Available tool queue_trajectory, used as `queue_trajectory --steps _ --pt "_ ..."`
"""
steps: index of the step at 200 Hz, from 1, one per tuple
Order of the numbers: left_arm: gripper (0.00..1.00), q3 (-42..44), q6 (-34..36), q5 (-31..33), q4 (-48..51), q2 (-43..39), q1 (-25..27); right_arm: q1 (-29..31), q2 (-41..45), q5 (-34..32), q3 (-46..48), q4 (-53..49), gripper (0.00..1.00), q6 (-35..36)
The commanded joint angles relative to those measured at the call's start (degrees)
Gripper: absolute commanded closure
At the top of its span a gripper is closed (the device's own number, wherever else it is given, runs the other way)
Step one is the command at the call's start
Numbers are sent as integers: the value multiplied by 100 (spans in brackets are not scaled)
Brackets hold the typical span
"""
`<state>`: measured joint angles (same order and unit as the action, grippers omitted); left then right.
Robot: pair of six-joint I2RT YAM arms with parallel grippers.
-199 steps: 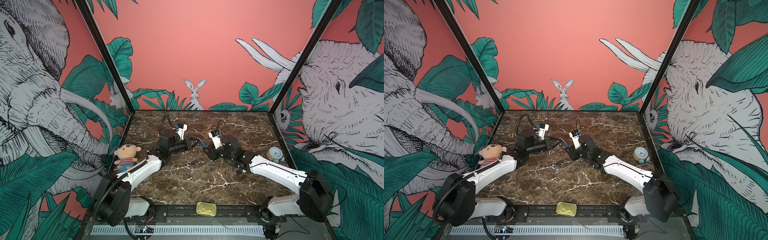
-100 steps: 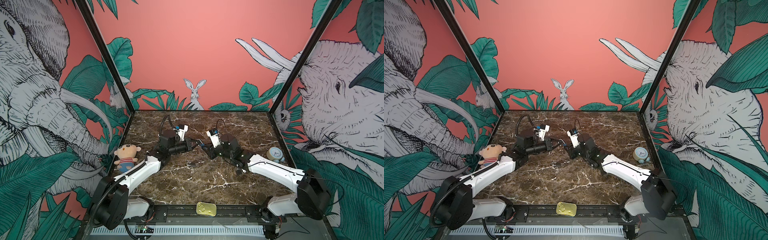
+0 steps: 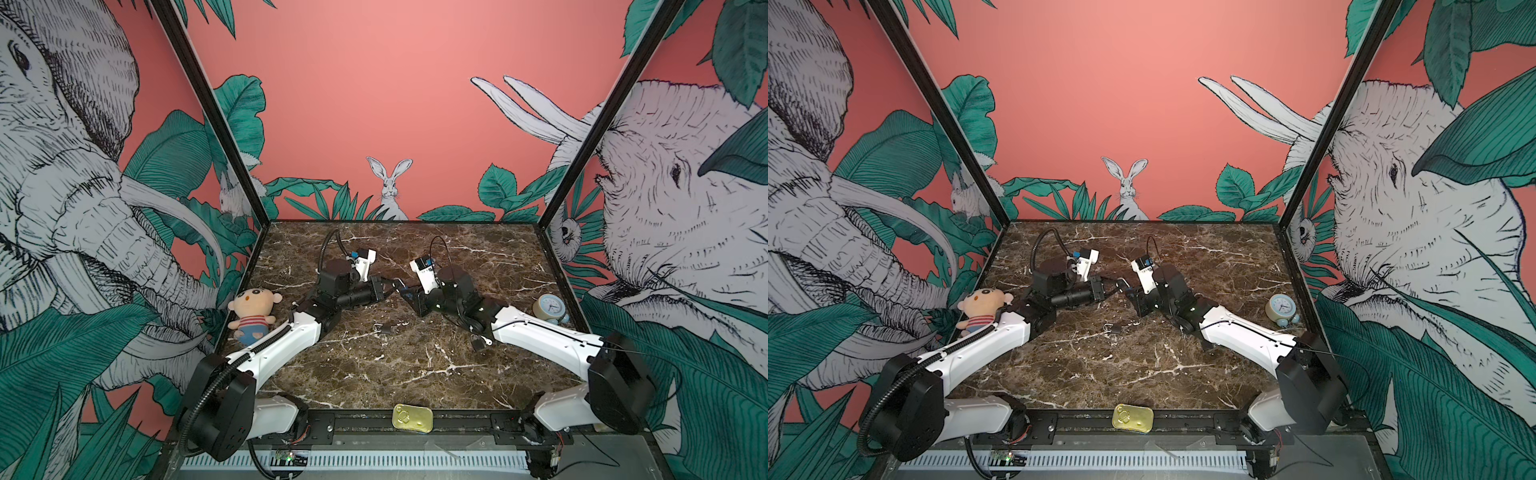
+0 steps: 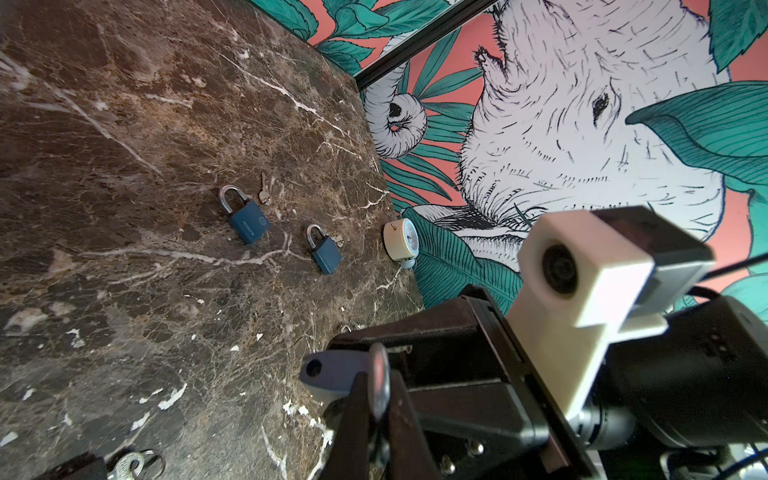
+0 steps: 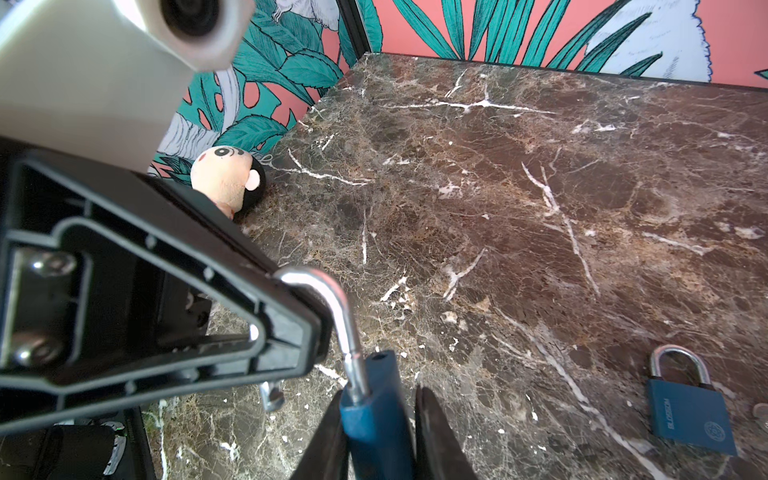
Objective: Lock with the key
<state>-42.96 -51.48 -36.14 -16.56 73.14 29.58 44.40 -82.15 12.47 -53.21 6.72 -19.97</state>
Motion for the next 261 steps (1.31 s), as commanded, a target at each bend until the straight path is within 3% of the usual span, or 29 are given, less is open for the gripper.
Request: queue_trajectory --steps 1,34,55,90,122,149,162,210,261 --pt "100 -147 -33 -76 -243 -290 31 3 -110 34 -166 217 75 -5" --pt "100 -140 -28 -51 -260 -283 30 -2 -180 46 -220 194 80 -3" --pt "100 -142 -28 -49 -286 -271 30 -2 -197 55 -242 149 100 -6" --pt "100 -189 103 -47 -110 -320 30 -29 -145 128 -281 -50 100 -36" --pt "100 -493 731 38 847 -406 31 -288 35 628 -229 -254 100 -292" --pt "74 -601 1147 126 1312 -390 30 -613 234 1390 -225 -471 100 -542" --pt "69 -591 1178 125 1301 -313 30 -718 356 1653 -187 -570 100 -576" --pt "66 -731 1269 25 1466 -207 30 -955 533 2534 -135 -528 100 -873" --pt "65 -1163 1961 -92 2238 -520 6 -1118 525 3494 -96 -526 100 -997"
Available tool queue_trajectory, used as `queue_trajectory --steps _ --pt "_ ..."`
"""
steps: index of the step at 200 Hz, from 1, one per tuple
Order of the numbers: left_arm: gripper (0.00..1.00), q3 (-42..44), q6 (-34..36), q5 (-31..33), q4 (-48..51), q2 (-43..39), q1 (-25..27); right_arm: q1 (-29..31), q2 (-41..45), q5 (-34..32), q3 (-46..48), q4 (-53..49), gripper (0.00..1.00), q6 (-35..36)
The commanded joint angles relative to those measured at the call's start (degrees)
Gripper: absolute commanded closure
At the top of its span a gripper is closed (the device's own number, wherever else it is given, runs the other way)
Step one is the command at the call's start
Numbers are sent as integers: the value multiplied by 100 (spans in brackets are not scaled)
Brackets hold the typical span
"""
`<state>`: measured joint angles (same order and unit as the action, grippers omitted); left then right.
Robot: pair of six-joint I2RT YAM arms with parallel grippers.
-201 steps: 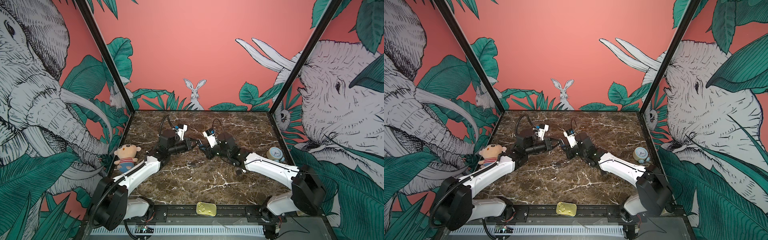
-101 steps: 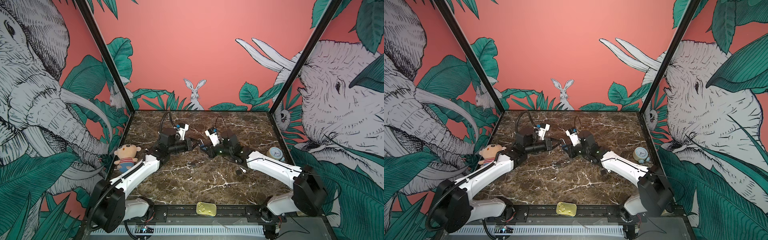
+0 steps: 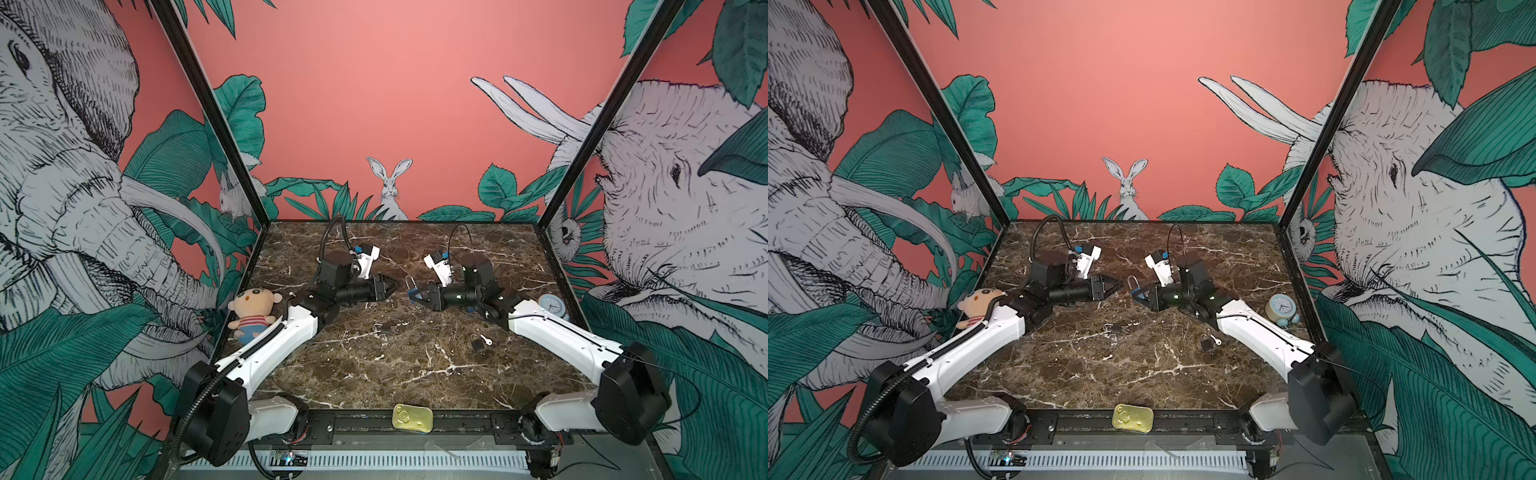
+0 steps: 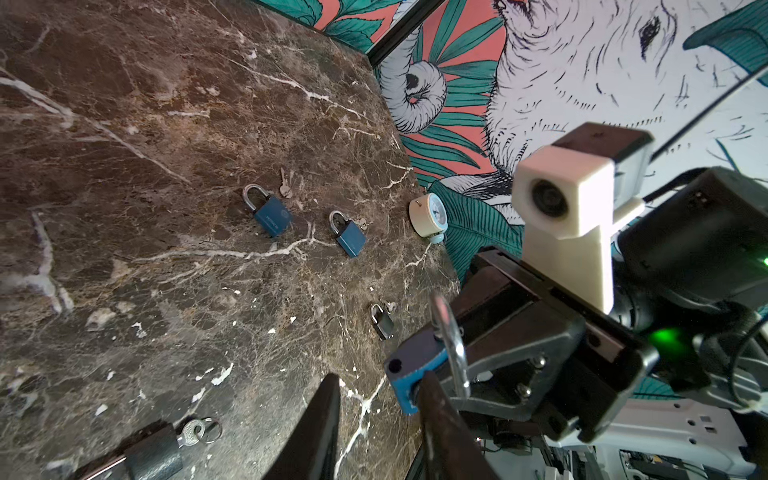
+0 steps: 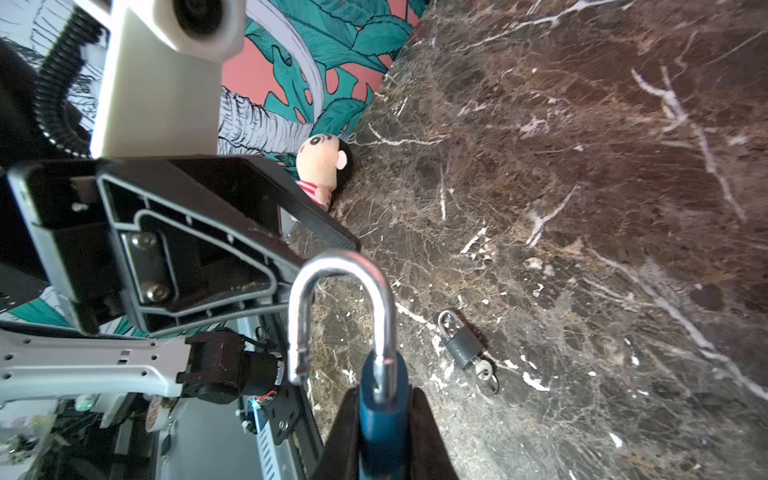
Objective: Lock with the key
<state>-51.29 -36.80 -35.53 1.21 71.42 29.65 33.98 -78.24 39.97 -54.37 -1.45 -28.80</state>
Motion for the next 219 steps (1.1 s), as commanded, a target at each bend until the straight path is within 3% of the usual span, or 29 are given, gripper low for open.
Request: queue_trajectory --steps 1,42,100,219 --pt "65 -334 495 -159 473 -347 -2 -76 129 765 17 298 100 -120" --pt "63 -286 709 -444 591 -522 -10 -110 -27 1336 67 736 100 -457" --pt "60 -500 750 -936 551 -89 -16 -105 -144 1356 62 698 100 -568" --pt "62 -391 1005 -586 681 -42 -104 -107 -96 1532 -56 673 100 -670"
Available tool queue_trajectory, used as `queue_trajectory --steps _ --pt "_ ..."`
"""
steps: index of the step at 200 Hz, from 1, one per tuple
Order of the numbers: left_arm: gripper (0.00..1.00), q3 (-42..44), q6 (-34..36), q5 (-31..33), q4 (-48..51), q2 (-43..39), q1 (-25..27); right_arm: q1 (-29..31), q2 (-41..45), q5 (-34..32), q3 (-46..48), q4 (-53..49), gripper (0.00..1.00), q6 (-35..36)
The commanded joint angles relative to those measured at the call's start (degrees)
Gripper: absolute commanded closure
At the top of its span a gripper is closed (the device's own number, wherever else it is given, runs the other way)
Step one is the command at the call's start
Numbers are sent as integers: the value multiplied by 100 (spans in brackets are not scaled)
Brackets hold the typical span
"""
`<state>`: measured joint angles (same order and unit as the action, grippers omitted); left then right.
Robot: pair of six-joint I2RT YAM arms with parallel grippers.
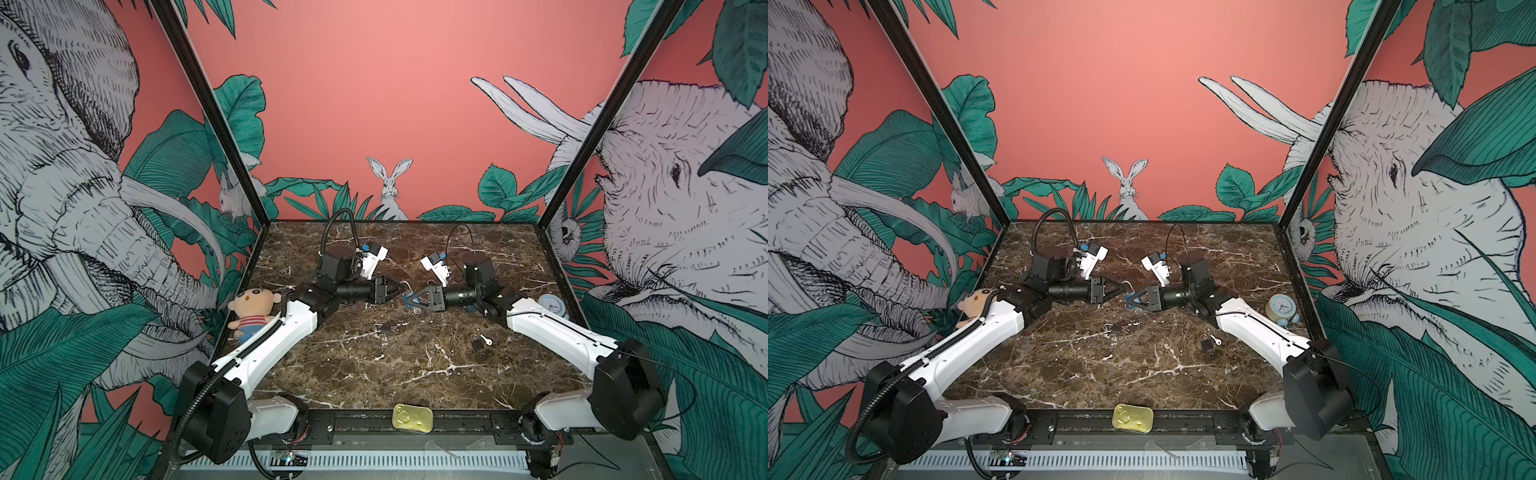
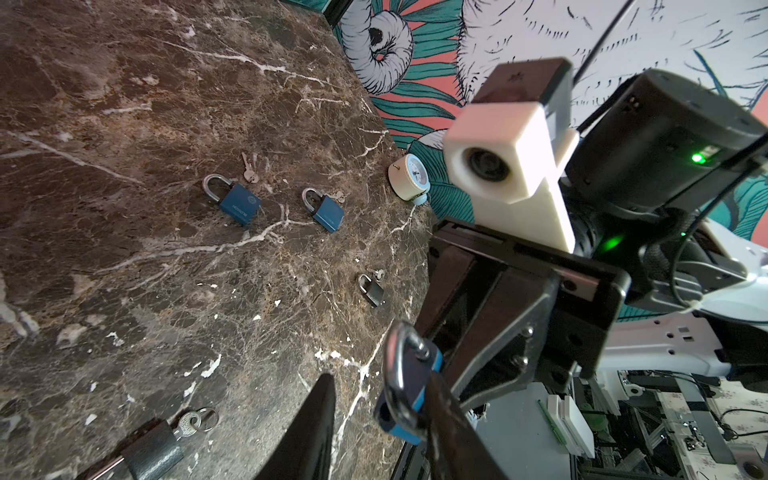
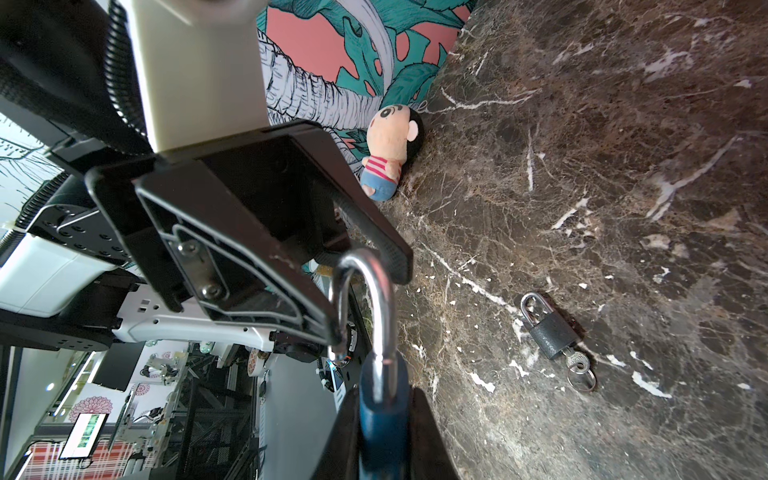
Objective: Lock with the key
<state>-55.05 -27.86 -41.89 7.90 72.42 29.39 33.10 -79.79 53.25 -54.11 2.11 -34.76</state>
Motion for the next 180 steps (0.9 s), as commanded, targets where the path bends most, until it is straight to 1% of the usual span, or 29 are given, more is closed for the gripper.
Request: queue_trajectory --steps 1,109,145,180 --pt "62 -15 108 41 11 -142 -85 -22 64 203 -82 312 100 -74" --pt "62 13 -14 -266 -233 -99 -175 -23 101 345 -83 303 100 -102" --pt "67 3 -103 -515 -394 -9 -166 -22 61 430 -82 418 100 -201" --pt "74 21 -108 -557 -430 38 -175 -22 53 440 -82 432 100 -219"
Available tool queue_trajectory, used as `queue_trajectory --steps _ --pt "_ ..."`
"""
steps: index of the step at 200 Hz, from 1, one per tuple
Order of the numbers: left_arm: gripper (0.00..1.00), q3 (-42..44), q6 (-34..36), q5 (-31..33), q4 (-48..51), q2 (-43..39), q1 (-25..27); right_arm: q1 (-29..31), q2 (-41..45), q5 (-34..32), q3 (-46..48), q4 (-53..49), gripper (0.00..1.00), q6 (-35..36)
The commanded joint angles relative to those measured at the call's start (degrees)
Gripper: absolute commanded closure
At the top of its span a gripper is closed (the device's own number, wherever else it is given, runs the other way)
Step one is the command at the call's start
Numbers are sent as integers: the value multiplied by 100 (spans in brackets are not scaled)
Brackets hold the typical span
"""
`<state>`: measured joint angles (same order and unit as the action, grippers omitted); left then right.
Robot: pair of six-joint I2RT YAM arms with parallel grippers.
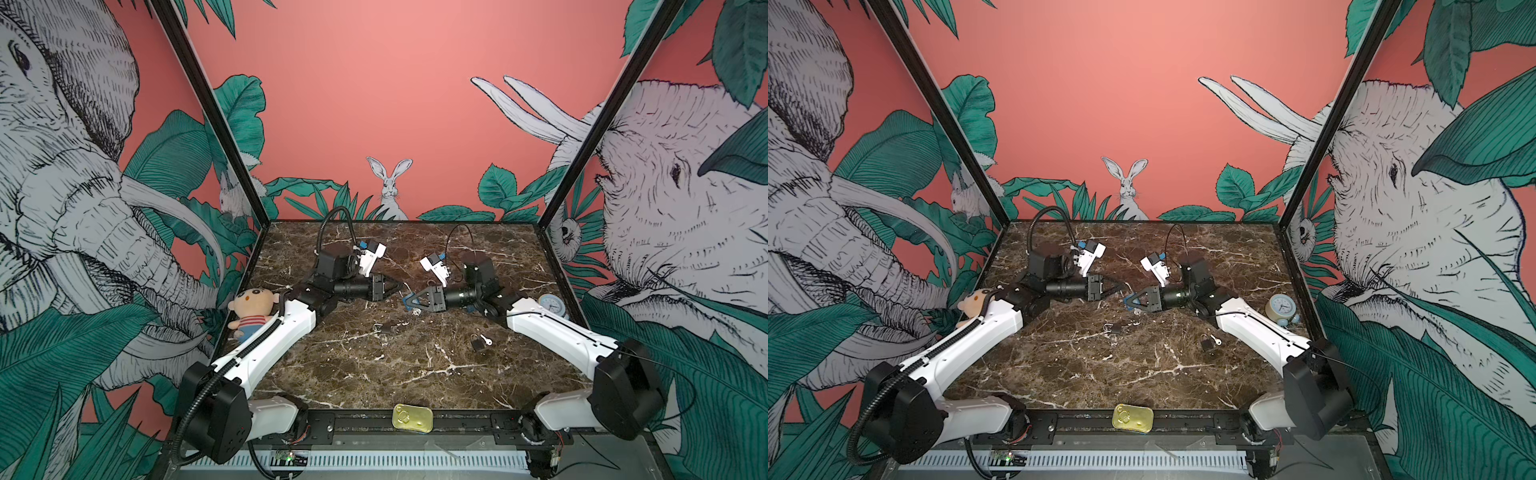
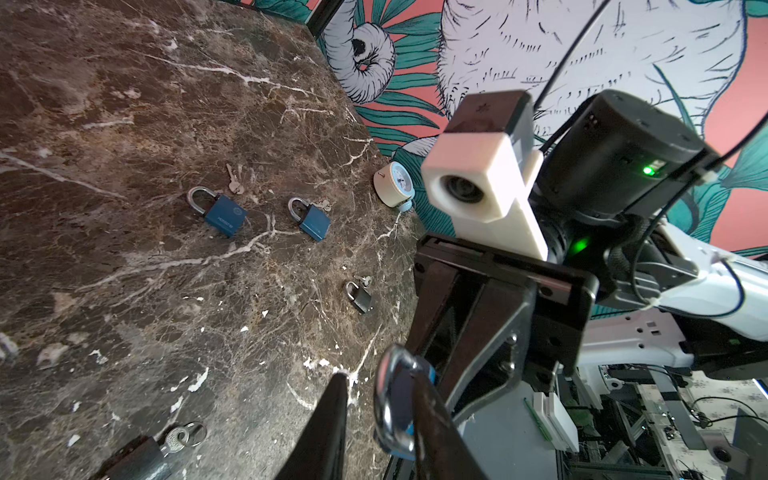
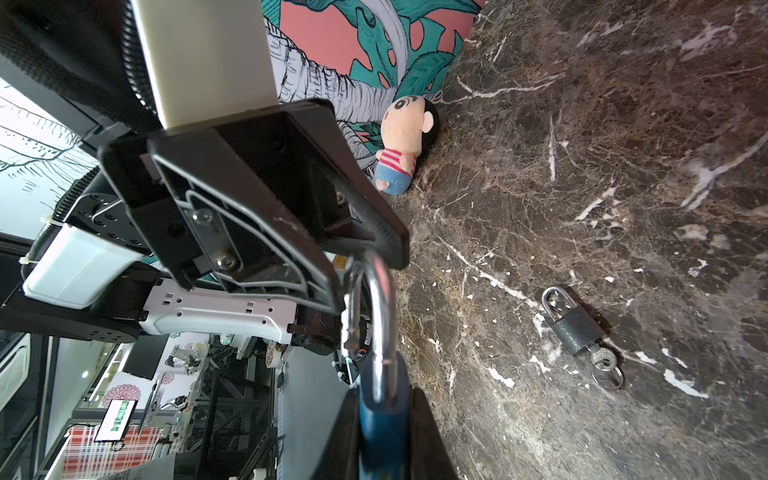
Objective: Lock with the key
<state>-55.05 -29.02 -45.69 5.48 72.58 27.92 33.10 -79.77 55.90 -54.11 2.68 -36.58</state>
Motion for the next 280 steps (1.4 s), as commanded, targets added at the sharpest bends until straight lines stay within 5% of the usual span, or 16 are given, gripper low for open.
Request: queue_trajectory --steps 1,73,195,280 --pt "74 20 4 -181 -187 21 -26 -22 50 180 -87 374 100 -40" --pt "100 62 50 -282 -187 100 -24 -21 66 443 -55 769 100 -352" --pt "100 432 111 -382 -568 318 -181 -8 387 961 372 2310 100 -1583" --pt "100 733 -220 -600 -1019 282 -190 -8 428 801 350 2412 100 -1642"
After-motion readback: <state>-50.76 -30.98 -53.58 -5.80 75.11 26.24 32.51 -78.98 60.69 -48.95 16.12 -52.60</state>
